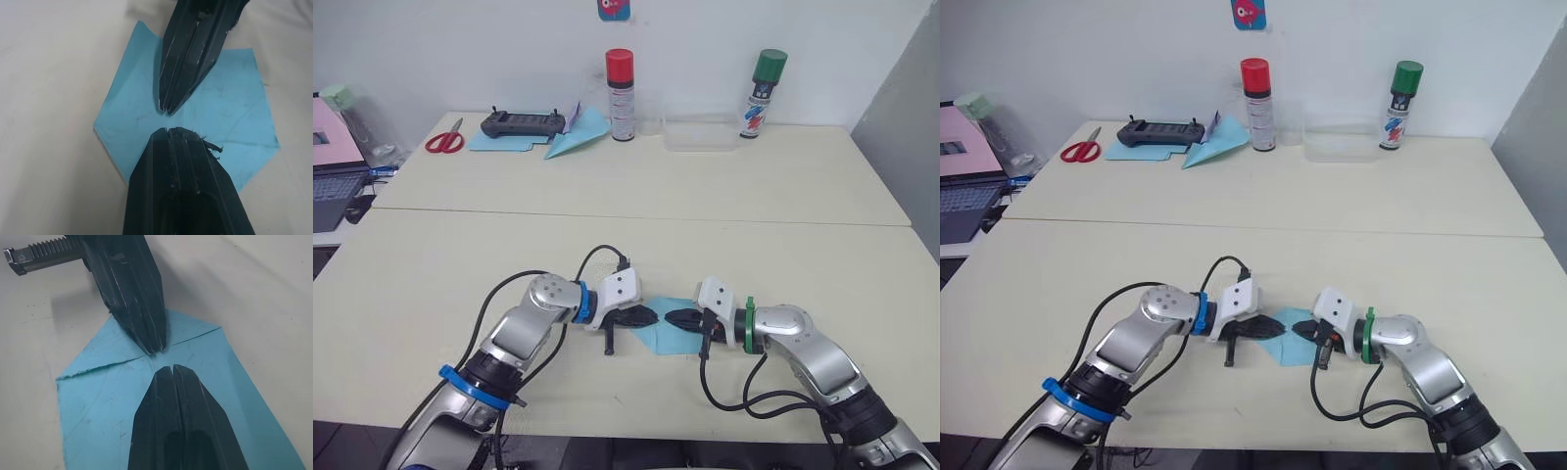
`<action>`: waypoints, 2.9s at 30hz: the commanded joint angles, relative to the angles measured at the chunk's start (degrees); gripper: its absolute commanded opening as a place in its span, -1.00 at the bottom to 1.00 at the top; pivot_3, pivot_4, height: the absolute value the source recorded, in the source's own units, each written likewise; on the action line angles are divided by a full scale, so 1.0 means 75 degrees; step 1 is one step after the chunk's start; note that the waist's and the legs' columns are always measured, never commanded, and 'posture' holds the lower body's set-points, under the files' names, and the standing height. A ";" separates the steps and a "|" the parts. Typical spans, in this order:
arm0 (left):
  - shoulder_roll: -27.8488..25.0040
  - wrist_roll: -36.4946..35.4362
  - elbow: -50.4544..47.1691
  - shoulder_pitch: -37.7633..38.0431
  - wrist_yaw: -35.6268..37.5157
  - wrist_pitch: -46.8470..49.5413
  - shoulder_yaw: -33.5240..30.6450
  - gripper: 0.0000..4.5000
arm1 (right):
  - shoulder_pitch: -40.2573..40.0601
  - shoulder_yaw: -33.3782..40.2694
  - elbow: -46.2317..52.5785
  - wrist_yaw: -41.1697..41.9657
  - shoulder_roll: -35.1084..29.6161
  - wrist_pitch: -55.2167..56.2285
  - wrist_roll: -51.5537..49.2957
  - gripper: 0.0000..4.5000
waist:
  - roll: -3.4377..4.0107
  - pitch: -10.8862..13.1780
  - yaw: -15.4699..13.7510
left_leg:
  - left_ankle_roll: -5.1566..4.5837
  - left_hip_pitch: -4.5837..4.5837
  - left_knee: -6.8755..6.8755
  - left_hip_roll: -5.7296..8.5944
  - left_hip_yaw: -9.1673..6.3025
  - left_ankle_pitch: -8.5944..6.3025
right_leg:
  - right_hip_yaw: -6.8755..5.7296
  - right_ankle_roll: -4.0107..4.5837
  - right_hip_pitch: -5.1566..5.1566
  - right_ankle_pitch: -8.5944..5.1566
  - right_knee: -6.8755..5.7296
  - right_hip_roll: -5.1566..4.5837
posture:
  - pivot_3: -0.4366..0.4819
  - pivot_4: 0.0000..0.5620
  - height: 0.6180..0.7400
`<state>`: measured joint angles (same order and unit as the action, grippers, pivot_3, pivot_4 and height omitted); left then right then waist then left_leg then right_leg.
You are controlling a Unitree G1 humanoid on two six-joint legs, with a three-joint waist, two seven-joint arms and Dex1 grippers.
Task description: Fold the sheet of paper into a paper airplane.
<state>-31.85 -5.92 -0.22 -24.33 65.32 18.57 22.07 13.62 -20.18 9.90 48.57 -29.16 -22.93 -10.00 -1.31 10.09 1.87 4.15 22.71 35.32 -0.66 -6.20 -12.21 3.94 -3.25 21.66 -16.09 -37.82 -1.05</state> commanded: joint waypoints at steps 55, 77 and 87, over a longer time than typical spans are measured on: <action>-0.2114 -0.3011 -0.2584 0.1120 0.0189 0.1798 -0.2714 0.88 | 0.0557 0.1339 -0.0496 0.0711 0.0032 -0.1959 -0.2109 -0.35 | 0.0005 0.0072 0.0069 | 0.0003 0.0033 -0.0054 -0.0011 0.0013 0.0001 | -0.0002 0.0023 0.0072 -0.0025 -0.0026 0.0003 | -0.05 -0.47 1.00; -0.3628 -0.4123 -0.2748 0.2679 0.0644 0.2838 -0.4594 0.88 | 0.2347 0.0051 -0.2931 0.0811 -0.0003 0.9143 0.2261 -0.99 | 0.0015 0.0085 0.0132 | 0.0005 0.0032 -0.0060 -0.0013 0.0025 -0.0001 | -0.0005 0.0038 0.0078 -0.0017 -0.0031 -0.0004 | -0.05 -0.47 1.00; -0.3281 -0.4337 -0.3520 0.3474 -0.0006 0.2967 -0.4646 0.88 | 0.0460 -0.0474 -0.1950 0.0945 -0.0788 0.8344 0.1549 -0.91 | 0.0011 0.0086 0.0104 | 0.0007 0.0011 -0.0039 -0.0009 0.0017 0.0000 | 0.0004 0.0076 0.0072 -0.0032 -0.0103 -0.0003 | -0.05 -0.47 1.00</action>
<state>-56.63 -37.87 -25.24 1.98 65.63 41.22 -11.67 17.92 -23.67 -9.07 54.25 -34.41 43.23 5.33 -1.23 10.73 2.65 4.20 22.73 35.04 -0.72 -6.09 -12.20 3.96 -2.65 22.20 -16.37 -38.75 -1.08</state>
